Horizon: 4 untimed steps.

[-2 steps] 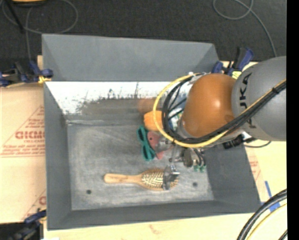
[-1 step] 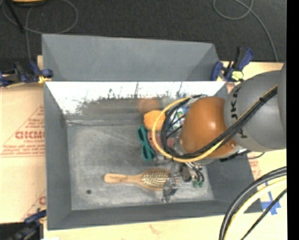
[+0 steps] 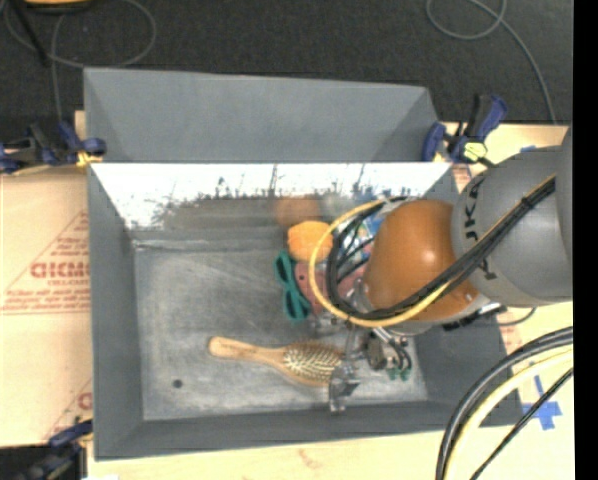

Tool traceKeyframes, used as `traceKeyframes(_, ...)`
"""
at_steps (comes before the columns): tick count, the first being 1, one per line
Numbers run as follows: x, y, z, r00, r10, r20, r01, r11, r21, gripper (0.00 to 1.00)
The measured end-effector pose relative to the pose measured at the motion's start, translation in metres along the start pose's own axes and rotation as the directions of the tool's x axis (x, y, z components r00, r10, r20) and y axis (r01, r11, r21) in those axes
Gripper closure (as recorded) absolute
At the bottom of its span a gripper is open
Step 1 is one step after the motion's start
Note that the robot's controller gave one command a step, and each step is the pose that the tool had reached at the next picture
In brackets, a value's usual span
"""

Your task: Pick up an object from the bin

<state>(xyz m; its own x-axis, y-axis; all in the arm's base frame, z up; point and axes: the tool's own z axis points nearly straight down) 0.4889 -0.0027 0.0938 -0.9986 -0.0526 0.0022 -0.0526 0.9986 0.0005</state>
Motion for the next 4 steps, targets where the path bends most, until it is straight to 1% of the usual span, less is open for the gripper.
traceKeyframes(1,-0.006,0.002,-0.022,1.0,-0.017,0.007,0.017,1.0,0.002,0.0)
traceKeyframes(2,-0.001,0.009,0.022,1.0,-0.02,0.009,0.02,1.0,-0.001,0.0)
traceKeyframes(3,-0.002,0.012,0.02,0.988,-0.155,0.019,0.154,0.988,0.006,1.0)
traceKeyframes(4,-0.002,0.012,0.02,0.988,-0.155,0.019,0.154,0.988,0.006,1.0)
